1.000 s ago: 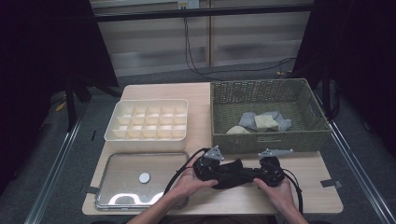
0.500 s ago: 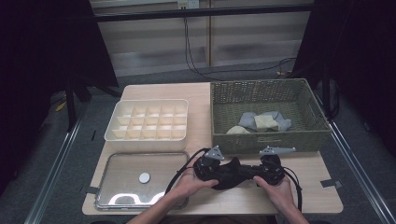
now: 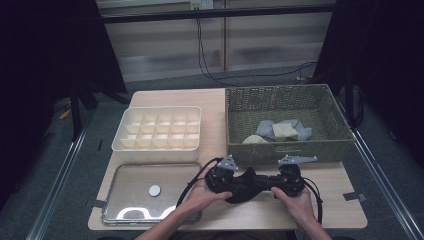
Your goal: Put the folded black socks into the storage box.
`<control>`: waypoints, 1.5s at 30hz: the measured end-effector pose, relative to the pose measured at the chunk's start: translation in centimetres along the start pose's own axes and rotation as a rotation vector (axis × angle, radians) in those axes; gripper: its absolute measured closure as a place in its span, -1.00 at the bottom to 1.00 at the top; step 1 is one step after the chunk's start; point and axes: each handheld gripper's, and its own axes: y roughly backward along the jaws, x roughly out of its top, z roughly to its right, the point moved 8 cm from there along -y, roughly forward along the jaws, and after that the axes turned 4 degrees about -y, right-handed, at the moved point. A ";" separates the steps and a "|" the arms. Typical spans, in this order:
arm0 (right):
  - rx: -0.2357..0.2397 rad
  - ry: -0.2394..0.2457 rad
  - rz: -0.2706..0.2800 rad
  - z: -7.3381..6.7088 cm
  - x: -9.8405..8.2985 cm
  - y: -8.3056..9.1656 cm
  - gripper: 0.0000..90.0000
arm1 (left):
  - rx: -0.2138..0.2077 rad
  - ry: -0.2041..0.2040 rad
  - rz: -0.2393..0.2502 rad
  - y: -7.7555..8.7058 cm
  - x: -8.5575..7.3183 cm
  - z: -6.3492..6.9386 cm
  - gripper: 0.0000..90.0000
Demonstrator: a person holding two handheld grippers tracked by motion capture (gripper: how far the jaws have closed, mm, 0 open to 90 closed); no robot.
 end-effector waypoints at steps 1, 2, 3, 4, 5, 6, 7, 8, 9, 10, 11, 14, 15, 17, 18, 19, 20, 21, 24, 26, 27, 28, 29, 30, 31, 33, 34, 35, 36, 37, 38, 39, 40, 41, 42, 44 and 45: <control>-0.001 -0.003 0.003 0.0 0.0 0.1 0.76 | -0.001 0.001 0.009 0.5 0.0 0.1 0.52; -0.001 -0.002 0.002 0.1 0.0 0.2 0.76 | 0.007 -0.005 0.004 1.1 -0.2 0.1 0.50; -0.004 -0.006 0.001 0.2 0.0 0.2 0.76 | 0.016 -0.009 0.016 1.6 -0.2 0.1 0.49; -0.005 -0.010 0.007 0.2 0.0 0.3 0.76 | 0.016 -0.007 0.017 2.2 -0.2 0.1 0.49; -0.007 -0.004 0.008 0.3 0.0 0.4 0.76 | 0.021 -0.016 0.015 2.8 -0.3 0.1 0.48; -0.011 -0.001 0.009 0.3 0.1 0.4 0.76 | 0.018 -0.014 0.022 3.4 -0.4 0.1 0.47; -0.013 -0.002 0.013 0.3 0.1 0.5 0.76 | 0.022 -0.011 0.019 3.8 -0.6 0.1 0.47; -0.018 0.000 0.013 0.3 0.1 0.5 0.76 | 0.027 -0.018 0.016 4.1 -0.9 0.0 0.46; -0.025 0.000 0.012 0.4 0.1 0.5 0.76 | 0.029 -0.014 0.009 4.3 -1.3 0.0 0.46; -0.029 0.000 0.011 0.4 0.1 0.6 0.76 | 0.031 -0.016 0.007 4.5 -1.8 -0.1 0.46; -0.030 -0.003 0.010 0.5 0.2 0.6 0.76 | 0.030 -0.005 0.026 4.5 -2.1 -0.1 0.46; -0.034 0.004 0.009 0.5 0.2 0.5 0.76 | 0.030 0.006 -0.003 3.9 -3.0 -0.3 0.47; -0.034 0.008 0.010 0.4 0.3 0.5 0.76 | 0.026 0.011 -0.009 3.8 -3.0 -0.3 0.47; -0.029 0.018 0.017 0.2 0.5 0.6 0.76 | 0.021 0.008 -0.025 3.4 -3.3 -0.2 0.47; -0.028 0.018 0.019 0.0 0.5 0.7 0.75 | 0.014 0.003 -0.035 3.2 -3.4 -0.1 0.47; -0.026 0.023 0.021 -0.1 0.6 0.7 0.75 | 0.019 0.005 -0.021 2.9 -3.3 0.1 0.47; -0.024 0.024 0.021 -0.1 0.6 0.6 0.75 | 0.019 0.003 -0.026 2.8 -3.3 0.1 0.47; -0.022 0.026 0.020 -0.2 0.6 0.5 0.75 | 0.015 0.005 -0.028 2.7 -3.2 0.1 0.47; -0.014 0.028 0.015 -0.5 0.8 0.2 0.75 | 0.007 0.016 -0.031 2.6 -3.1 0.1 0.47; -0.005 0.032 0.012 -0.8 0.9 -0.1 0.74 | 0.004 0.009 -0.024 2.8 -2.7 0.4 0.47; -0.003 0.033 0.009 -1.0 0.9 -0.2 0.74 | 0.000 0.009 -0.014 2.8 -2.5 0.5 0.47; 0.002 0.037 0.010 -1.2 1.0 -0.3 0.74 | 0.004 0.000 -0.027 2.9 -2.5 0.6 0.47; 0.006 0.038 0.007 -1.4 1.0 -0.4 0.74 | 0.006 0.006 -0.011 2.6 -2.5 0.6 0.47; 0.009 0.044 0.004 -1.5 1.1 -0.5 0.74 | 0.006 0.008 -0.025 2.6 -2.6 0.5 0.47; 0.011 0.043 0.003 -1.7 1.1 -0.7 0.74 | 0.009 0.005 -0.025 2.5 -2.7 0.4 0.47; 0.014 0.052 -0.007 -2.0 1.1 -0.9 0.74 | 0.009 0.005 -0.034 2.4 -2.8 0.4 0.47; 0.017 0.054 -0.009 -2.2 1.1 -1.0 0.74 | 0.012 -0.002 -0.047 2.5 -2.9 0.4 0.48; 0.018 0.058 -0.012 -2.3 1.1 -1.1 0.74 | 0.011 0.000 -0.030 2.4 -2.8 0.4 0.48; 0.021 0.059 -0.014 -2.5 1.2 -1.1 0.74 | 0.012 0.006 -0.037 2.4 -2.8 0.4 0.48; 0.023 0.060 -0.017 -2.6 1.2 -1.2 0.74 | 0.011 0.005 -0.036 2.3 -2.9 0.4 0.48; 0.025 0.059 -0.019 -2.8 1.2 -1.3 0.74 | 0.011 0.009 -0.026 2.2 -2.8 0.4 0.48; 0.028 0.062 -0.023 -2.9 1.2 -1.4 0.74 | 0.010 0.008 -0.033 2.2 -2.9 0.4 0.48; 0.032 0.062 -0.025 -3.0 1.2 -1.6 0.74 | 0.011 0.009 -0.036 2.2 -2.9 0.3 0.49; 0.035 0.066 -0.030 -3.1 1.1 -1.7 0.73 | 0.012 0.006 -0.037 2.2 -2.9 0.3 0.49; 0.038 0.069 -0.032 -3.3 1.1 -1.9 0.73 | 0.013 0.004 -0.032 2.2 -2.9 0.3 0.50; 0.047 0.075 -0.039 -3.6 1.0 -2.2 0.73 | 0.016 -0.001 -0.023 2.2 -2.8 0.3 0.55; 0.050 0.082 -0.042 -3.8 0.9 -2.4 0.73 | 0.014 0.001 -0.030 2.2 -2.8 0.3 0.56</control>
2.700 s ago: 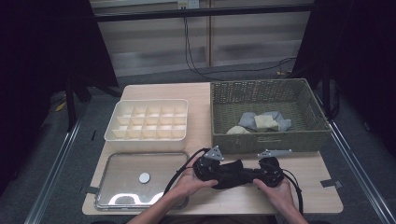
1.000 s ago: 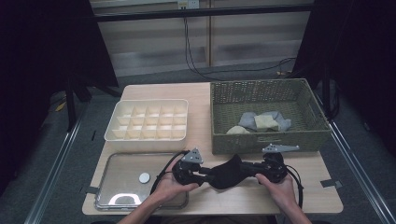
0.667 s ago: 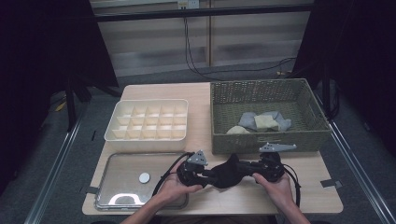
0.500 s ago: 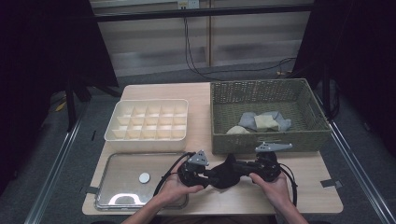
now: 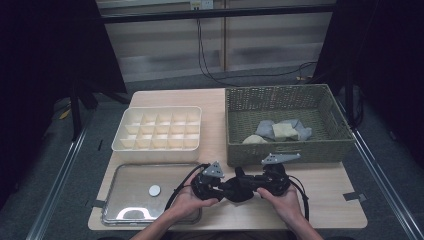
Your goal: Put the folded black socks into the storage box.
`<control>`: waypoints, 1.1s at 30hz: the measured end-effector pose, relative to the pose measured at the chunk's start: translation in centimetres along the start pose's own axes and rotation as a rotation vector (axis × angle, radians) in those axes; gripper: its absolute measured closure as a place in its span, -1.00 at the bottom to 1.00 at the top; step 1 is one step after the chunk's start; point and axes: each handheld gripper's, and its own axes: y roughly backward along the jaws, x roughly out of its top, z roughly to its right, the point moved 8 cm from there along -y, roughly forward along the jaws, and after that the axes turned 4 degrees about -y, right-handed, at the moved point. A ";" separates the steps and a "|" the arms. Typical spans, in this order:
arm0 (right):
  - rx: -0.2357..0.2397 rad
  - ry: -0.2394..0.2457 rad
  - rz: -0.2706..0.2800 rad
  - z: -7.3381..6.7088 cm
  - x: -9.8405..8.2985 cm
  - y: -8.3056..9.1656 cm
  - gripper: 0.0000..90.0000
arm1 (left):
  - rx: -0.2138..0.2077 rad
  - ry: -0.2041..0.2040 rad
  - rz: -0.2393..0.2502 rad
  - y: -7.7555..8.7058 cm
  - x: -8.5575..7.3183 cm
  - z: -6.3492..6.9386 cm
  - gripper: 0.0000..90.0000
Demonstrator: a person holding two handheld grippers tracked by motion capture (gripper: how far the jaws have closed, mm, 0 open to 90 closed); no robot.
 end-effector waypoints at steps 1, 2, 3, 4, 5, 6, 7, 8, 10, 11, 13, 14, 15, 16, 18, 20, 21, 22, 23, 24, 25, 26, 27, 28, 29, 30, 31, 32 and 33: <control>0.003 0.001 -0.005 -0.2 0.0 -0.2 0.73 | -0.002 -0.003 0.001 0.0 0.0 -0.1 0.57; 0.005 0.007 -0.011 -0.3 -0.1 -0.4 0.73 | -0.003 -0.001 0.004 -0.1 0.0 -0.1 0.57; 0.006 0.008 -0.014 -0.4 -0.1 -0.6 0.72 | 0.000 -0.003 0.003 -0.1 0.0 -0.1 0.57; 0.010 0.010 -0.018 -0.5 -0.1 -0.8 0.72 | 0.001 -0.008 -0.007 0.0 -0.1 -0.2 0.57; 0.013 0.013 -0.019 -0.6 -0.2 -0.9 0.72 | 0.003 -0.006 -0.010 0.0 -0.1 -0.2 0.58; 0.014 0.011 -0.023 -0.7 -0.2 -1.0 0.72 | 0.005 -0.010 -0.015 0.0 -0.1 -0.2 0.58; 0.016 0.011 -0.023 -0.9 -0.3 -1.0 0.72 | 0.005 -0.003 -0.002 -0.1 -0.1 -0.2 0.59; 0.018 0.018 -0.021 -1.0 -0.2 -1.1 0.72 | 0.009 -0.002 -0.007 -0.1 -0.1 -0.2 0.59; 0.028 0.019 -0.020 -1.2 -0.3 -1.0 0.72 | 0.009 0.001 -0.008 -0.2 -0.1 -0.3 0.61; 0.031 0.016 -0.021 -1.3 -0.4 -1.0 0.72 | 0.010 0.002 -0.008 -0.2 -0.2 -0.3 0.61; 0.038 0.014 -0.025 -1.3 -0.7 -1.2 0.72 | 0.015 0.001 -0.011 -0.2 -0.2 -0.3 0.62; 0.041 0.012 -0.029 -1.4 -0.9 -1.3 0.72 | 0.016 0.002 -0.009 -0.2 -0.2 -0.2 0.62; 0.044 0.012 -0.031 -1.4 -1.1 -1.4 0.72 | 0.019 -0.002 -0.022 -0.1 -0.3 -0.2 0.63; 0.047 0.009 -0.032 -1.5 -1.3 -1.5 0.72 | 0.024 -0.003 -0.026 -0.1 -0.3 -0.2 0.63; 0.051 0.013 -0.028 -1.5 -1.5 -1.6 0.72 | 0.020 -0.005 -0.028 0.0 -0.4 -0.3 0.65; 0.046 0.017 -0.034 -1.4 -1.8 -1.7 0.73 | 0.024 0.010 -0.027 0.3 -0.4 -0.5 0.66; 0.045 0.015 -0.033 -1.4 -1.9 -1.8 0.73 | 0.029 0.017 -0.015 0.6 -0.4 -0.7 0.66; 0.039 0.020 -0.041 -1.4 -2.0 -1.9 0.73 | 0.027 0.026 -0.010 0.8 -0.4 -0.9 0.64; 0.035 0.023 -0.043 -1.3 -2.0 -1.9 0.73 | 0.027 0.036 0.006 1.1 -0.3 -1.1 0.62; 0.033 0.026 -0.042 -1.2 -2.0 -2.0 0.73 | 0.036 0.045 0.013 1.6 -0.3 -1.3 0.59; 0.034 0.030 -0.042 -1.2 -2.1 -2.2 0.74 | 0.038 0.051 0.028 2.0 -0.1 -1.6 0.57; 0.031 0.029 -0.045 -1.2 -2.3 -2.3 0.74 | 0.030 0.064 0.046 2.5 0.0 -1.7 0.54; 0.032 0.036 -0.047 -1.3 -2.4 -2.4 0.74 | 0.042 0.067 0.068 2.9 0.3 -1.9 0.51; 0.028 0.045 -0.050 -1.4 -2.5 -2.4 0.74 | 0.042 0.068 0.075 3.1 0.6 -1.9 0.43; 0.029 0.049 -0.052 -1.4 -2.5 -2.5 0.74 | 0.013 0.084 0.097 3.5 1.0 -1.9 0.36; 0.030 0.055 -0.054 -1.5 -2.6 -2.6 0.75 | 0.025 0.091 0.122 3.7 1.5 -2.1 0.29; 0.030 0.059 -0.054 -1.5 -2.7 -2.6 0.75 | 0.055 0.083 0.124 3.9 1.9 -2.3 0.27; 0.029 0.063 -0.055 -1.6 -2.7 -2.7 0.75 | 0.049 0.092 0.128 3.9 2.1 -2.5 0.27; 0.026 0.070 -0.057 -1.6 -2.7 -2.7 0.75 | 0.043 0.097 0.133 3.6 2.3 -2.5 0.25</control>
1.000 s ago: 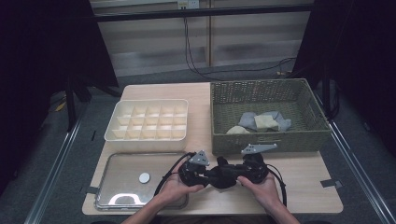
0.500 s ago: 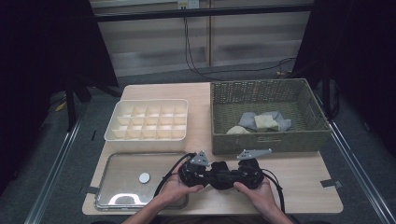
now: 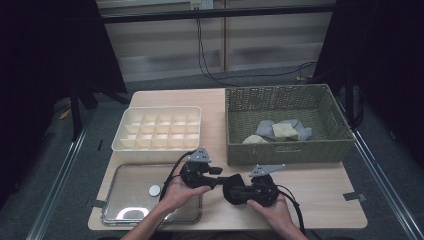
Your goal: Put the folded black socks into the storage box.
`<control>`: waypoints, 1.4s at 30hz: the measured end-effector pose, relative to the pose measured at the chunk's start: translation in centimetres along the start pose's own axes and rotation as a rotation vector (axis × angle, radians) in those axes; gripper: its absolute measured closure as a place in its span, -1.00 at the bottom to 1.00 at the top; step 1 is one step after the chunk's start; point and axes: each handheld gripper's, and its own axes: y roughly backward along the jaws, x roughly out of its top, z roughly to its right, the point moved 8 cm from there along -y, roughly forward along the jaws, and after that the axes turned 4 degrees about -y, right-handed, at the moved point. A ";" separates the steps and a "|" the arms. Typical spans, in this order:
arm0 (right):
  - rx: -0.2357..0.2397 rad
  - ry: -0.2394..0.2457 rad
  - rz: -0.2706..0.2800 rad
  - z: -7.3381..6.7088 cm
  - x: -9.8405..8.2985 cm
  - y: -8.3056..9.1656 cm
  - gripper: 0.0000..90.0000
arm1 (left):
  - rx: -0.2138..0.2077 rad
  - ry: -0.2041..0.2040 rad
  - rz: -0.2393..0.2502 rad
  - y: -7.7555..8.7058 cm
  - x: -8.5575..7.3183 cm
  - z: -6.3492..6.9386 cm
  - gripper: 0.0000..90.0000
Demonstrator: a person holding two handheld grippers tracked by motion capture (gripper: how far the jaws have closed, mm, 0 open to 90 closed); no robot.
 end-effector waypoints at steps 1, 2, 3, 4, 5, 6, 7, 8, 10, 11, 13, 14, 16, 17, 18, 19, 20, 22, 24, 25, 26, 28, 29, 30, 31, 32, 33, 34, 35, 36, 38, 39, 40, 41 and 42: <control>-0.004 0.004 0.001 -0.1 0.0 0.0 0.75 | -0.004 0.001 -0.005 -0.3 -0.1 0.0 0.22; -0.002 0.005 0.000 -0.1 -0.1 0.0 0.75 | -0.007 0.001 -0.017 -0.7 -0.2 0.0 0.19; 0.003 0.012 -0.004 -0.2 -0.1 0.0 0.75 | -0.009 0.011 -0.028 -1.1 -0.3 0.0 0.18; 0.003 0.016 -0.007 -0.2 -0.1 0.0 0.75 | -0.003 0.013 -0.031 -1.5 -0.5 -0.2 0.19; 0.006 0.014 -0.009 -0.1 -0.1 0.0 0.75 | -0.005 0.026 -0.043 -1.8 -0.7 -0.3 0.19; 0.007 0.011 -0.010 -0.1 -0.1 0.0 0.75 | -0.007 0.027 -0.052 -2.1 -1.0 -0.2 0.18; 0.008 0.016 -0.010 -0.1 -0.1 0.0 0.75 | 0.008 0.013 -0.066 -2.1 -1.2 -0.4 0.17; 0.004 0.023 -0.010 -0.1 -0.1 0.0 0.75 | 0.008 0.019 -0.071 -2.1 -1.3 -0.4 0.13; 0.001 0.028 -0.013 -0.2 -0.1 0.0 0.75 | 0.011 0.008 -0.085 -2.2 -1.4 -0.4 0.14; 0.001 0.025 -0.014 -0.1 -0.1 0.1 0.74 | 0.008 0.003 -0.088 -2.3 -1.5 -0.4 0.15; -0.005 0.019 -0.021 -0.1 0.1 0.3 0.72 | -0.003 0.002 -0.093 -2.4 -1.8 -0.3 0.16; -0.011 0.020 -0.022 0.0 0.0 0.4 0.72 | -0.012 0.006 -0.099 -2.4 -1.9 -0.2 0.16; -0.028 0.043 -0.026 0.0 0.0 0.6 0.70 | -0.015 0.003 -0.101 -2.5 -1.9 -0.1 0.15; -0.039 0.047 -0.028 0.0 0.0 0.8 0.70 | -0.018 0.005 -0.097 -2.6 -1.9 0.0 0.13; -0.043 0.046 -0.031 0.0 0.0 0.9 0.70 | -0.025 0.009 -0.094 -2.7 -1.9 0.1 0.13; -0.042 0.050 -0.030 0.1 0.0 1.0 0.70 | -0.030 0.016 -0.090 -2.8 -1.9 0.1 0.12; -0.040 0.049 -0.030 0.2 -0.1 1.1 0.70 | -0.034 0.017 -0.097 -2.8 -1.9 0.1 0.10; -0.044 0.048 -0.034 0.3 -0.2 1.3 0.66 | -0.032 0.015 -0.094 -2.9 -1.9 0.3 0.08; -0.043 0.040 -0.033 0.3 -0.2 1.6 0.58 | -0.034 0.012 -0.104 -3.0 -1.9 0.5 0.04; -0.042 0.036 -0.027 0.3 -0.1 1.8 0.54 | -0.031 0.014 -0.100 -3.1 -1.9 0.6 0.01; -0.039 0.035 -0.020 0.2 0.0 2.0 0.50 | -0.034 0.013 -0.097 -3.1 -1.9 0.7 -0.01; -0.030 0.035 -0.012 0.2 0.0 2.4 0.42 | -0.035 0.017 -0.103 -3.2 -1.9 0.7 -0.03; -0.035 0.029 -0.001 0.2 0.1 2.7 0.42 | -0.035 0.023 -0.091 -3.3 -1.8 0.8 -0.04; -0.031 0.018 0.007 0.3 0.2 3.0 0.42 | -0.039 0.019 -0.097 -3.3 -1.8 0.8 -0.04; -0.025 0.005 0.017 0.4 0.2 3.3 0.42 | -0.036 0.016 -0.102 -3.3 -1.8 0.8 -0.05; -0.024 -0.002 0.027 0.7 0.3 3.7 0.43 | -0.021 0.012 -0.109 -3.3 -1.8 0.8 -0.06; -0.029 -0.006 0.031 0.8 0.2 3.9 0.43 | -0.042 0.013 -0.105 -3.3 -1.8 1.0 -0.06; -0.029 -0.011 0.034 1.0 0.2 4.1 0.43 | -0.045 0.010 -0.098 -3.4 -1.8 1.1 -0.06; -0.025 -0.018 0.042 1.1 0.1 4.4 0.44 | -0.043 0.003 -0.107 -3.4 -1.8 1.1 -0.06; -0.025 -0.024 0.044 1.3 0.0 4.6 0.47 | -0.044 -0.002 -0.109 -3.4 -1.8 1.1 -0.07; -0.031 -0.036 0.061 1.6 -0.2 4.9 0.49 | -0.042 0.006 -0.114 -3.5 -1.8 1.2 -0.08; -0.032 -0.043 0.063 1.8 -0.3 5.0 0.49 | -0.044 0.009 -0.104 -3.6 -1.8 1.2 -0.08; -0.039 -0.046 0.070 1.9 -0.2 5.1 0.49 | -0.044 -0.001 -0.125 -3.6 -1.9 1.2 -0.09; -0.039 -0.050 0.082 2.0 -0.1 5.4 0.51 | -0.048 0.001 -0.114 -3.7 -1.9 1.3 -0.09; -0.047 -0.054 0.089 2.1 0.1 5.6 0.52 | -0.048 0.003 -0.101 -3.8 -1.8 1.3 -0.09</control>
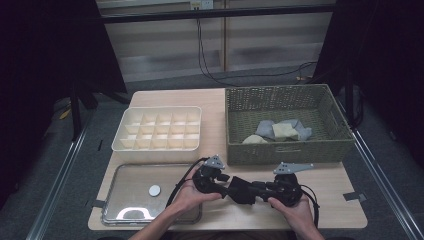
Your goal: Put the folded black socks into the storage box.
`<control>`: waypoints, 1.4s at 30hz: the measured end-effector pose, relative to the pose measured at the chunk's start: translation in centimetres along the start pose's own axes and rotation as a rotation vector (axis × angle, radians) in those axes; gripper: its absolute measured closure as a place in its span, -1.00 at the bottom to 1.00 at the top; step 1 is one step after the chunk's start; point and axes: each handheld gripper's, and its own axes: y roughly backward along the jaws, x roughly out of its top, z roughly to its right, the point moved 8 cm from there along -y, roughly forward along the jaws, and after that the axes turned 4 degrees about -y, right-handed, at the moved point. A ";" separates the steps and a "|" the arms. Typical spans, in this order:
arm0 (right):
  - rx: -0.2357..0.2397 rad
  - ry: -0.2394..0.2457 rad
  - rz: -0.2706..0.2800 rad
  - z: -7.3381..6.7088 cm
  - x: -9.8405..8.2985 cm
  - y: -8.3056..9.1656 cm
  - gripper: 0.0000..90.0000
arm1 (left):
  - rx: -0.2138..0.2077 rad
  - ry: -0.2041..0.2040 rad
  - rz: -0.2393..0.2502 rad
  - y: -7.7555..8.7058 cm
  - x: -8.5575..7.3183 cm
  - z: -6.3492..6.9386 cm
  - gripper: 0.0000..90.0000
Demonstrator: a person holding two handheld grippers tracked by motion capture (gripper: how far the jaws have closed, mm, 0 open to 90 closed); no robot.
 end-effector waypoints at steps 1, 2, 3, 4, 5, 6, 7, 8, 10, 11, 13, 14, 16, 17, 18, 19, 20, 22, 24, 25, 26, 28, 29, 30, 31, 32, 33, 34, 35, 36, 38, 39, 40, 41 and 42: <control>-0.012 -0.002 -0.002 0.2 0.1 0.1 0.52 | 0.001 -0.005 -0.016 0.1 -0.1 0.0 -0.09; -0.020 -0.010 -0.012 0.4 0.1 0.0 0.52 | 0.006 -0.002 -0.016 0.1 -0.1 -0.1 -0.09; -0.032 -0.008 -0.026 0.6 0.0 -0.2 0.52 | 0.003 -0.004 -0.023 0.1 -0.1 -0.1 -0.10; -0.059 -0.002 -0.045 1.0 -0.2 -0.4 0.52 | 0.001 -0.002 -0.020 0.1 -0.1 -0.1 -0.11; -0.073 -0.001 -0.063 1.3 -0.5 -0.7 0.52 | 0.000 -0.004 -0.021 0.1 -0.1 -0.1 -0.11; -0.076 -0.007 -0.073 1.5 -0.7 -0.9 0.53 | 0.000 0.001 -0.010 0.0 -0.1 -0.1 -0.13; -0.083 -0.011 -0.079 1.6 -0.8 -1.1 0.55 | 0.002 -0.005 -0.021 0.0 -0.1 -0.1 -0.16; -0.087 -0.009 -0.088 1.6 -1.0 -1.2 0.55 | -0.001 -0.001 -0.017 -0.1 -0.1 -0.1 -0.17; -0.091 -0.011 -0.093 1.5 -1.3 -1.3 0.58 | -0.005 -0.001 -0.029 -0.3 -0.3 -0.1 -0.24; -0.088 -0.011 -0.094 1.6 -1.3 -1.4 0.60 | -0.009 -0.004 -0.049 -0.2 -0.4 -0.1 -0.28; -0.090 -0.021 -0.098 1.5 -1.6 -1.4 0.64 | -0.008 -0.001 -0.052 -0.5 -0.5 0.0 -0.30; -0.087 -0.024 -0.100 1.5 -1.7 -1.5 0.65 | -0.015 -0.003 -0.044 -0.7 -0.5 0.1 -0.33; -0.089 -0.026 -0.097 1.5 -1.8 -1.4 0.66 | -0.013 -0.009 -0.062 -0.9 -0.6 0.3 -0.37; -0.092 -0.022 -0.098 1.5 -1.8 -1.5 0.66 | -0.018 -0.016 -0.066 -1.0 -0.6 0.3 -0.39; -0.091 -0.029 -0.102 1.4 -1.9 -1.4 0.66 | -0.017 -0.019 -0.066 -1.0 -0.6 0.4 -0.40; -0.087 -0.024 -0.100 1.4 -1.9 -1.4 0.66 | -0.016 -0.020 -0.064 -1.1 -0.6 0.4 -0.41; -0.087 -0.025 -0.102 1.4 -2.0 -1.4 0.66 | -0.018 -0.024 -0.073 -1.0 -0.6 0.4 -0.41; -0.084 -0.023 -0.103 1.4 -2.0 -1.4 0.67 | -0.023 -0.029 -0.062 -1.2 -0.5 0.6 -0.43; -0.083 -0.026 -0.106 1.3 -2.1 -1.4 0.67 | -0.032 -0.044 -0.066 -1.2 -0.6 0.7 -0.45; -0.079 -0.026 -0.110 1.3 -2.2 -1.4 0.67 | -0.037 -0.049 -0.062 -1.3 -0.5 0.8 -0.46; -0.075 -0.023 -0.109 1.2 -2.2 -1.4 0.67 | -0.042 -0.049 -0.061 -1.4 -0.5 1.1 -0.46; -0.073 -0.020 -0.112 1.1 -2.3 -1.5 0.67 | -0.054 -0.062 -0.065 -1.4 -0.6 1.3 -0.45; -0.073 -0.016 -0.112 1.1 -2.3 -1.5 0.67 | -0.061 -0.063 -0.068 -1.4 -0.6 1.4 -0.44; -0.072 -0.019 -0.114 1.0 -2.3 -1.5 0.67 | -0.081 -0.062 -0.054 -1.5 -0.6 1.6 -0.41; -0.067 -0.013 -0.114 1.0 -2.3 -1.6 0.67 | -0.088 -0.058 -0.051 -1.4 -0.6 1.6 -0.34; -0.067 -0.012 -0.114 1.0 -2.3 -1.6 0.67 | -0.089 -0.057 -0.040 -1.5 -0.6 1.7 -0.32; -0.066 -0.011 -0.114 1.0 -2.3 -1.6 0.67 | -0.099 -0.053 -0.031 -1.5 -0.6 1.8 -0.27; -0.063 -0.007 -0.112 1.0 -2.3 -1.6 0.67 | -0.107 -0.043 -0.041 -1.4 -0.7 1.8 -0.20; -0.061 -0.010 -0.112 1.1 -2.3 -1.6 0.67 | -0.113 -0.040 -0.044 -1.3 -0.7 1.7 -0.16; -0.062 -0.012 -0.110 1.1 -2.3 -1.7 0.67 | -0.119 -0.027 -0.036 -1.3 -0.7 1.8 -0.12; -0.062 -0.009 -0.106 1.1 -2.2 -1.7 0.67 | -0.129 -0.014 -0.027 -1.3 -0.7 1.9 -0.03; -0.060 -0.006 -0.107 1.2 -2.2 -1.8 0.67 | -0.146 -0.003 -0.026 -1.3 -0.7 1.9 0.01; -0.060 -0.011 -0.105 1.1 -2.1 -1.8 0.67 | -0.143 0.002 -0.024 -1.2 -0.7 1.8 0.07; -0.061 -0.006 -0.102 1.2 -2.1 -1.8 0.66 | -0.166 0.006 -0.023 -1.1 -0.7 1.8 0.17; -0.062 -0.004 -0.098 1.2 -2.1 -1.9 0.66 | -0.171 0.006 -0.016 -1.0 -0.6 1.7 0.23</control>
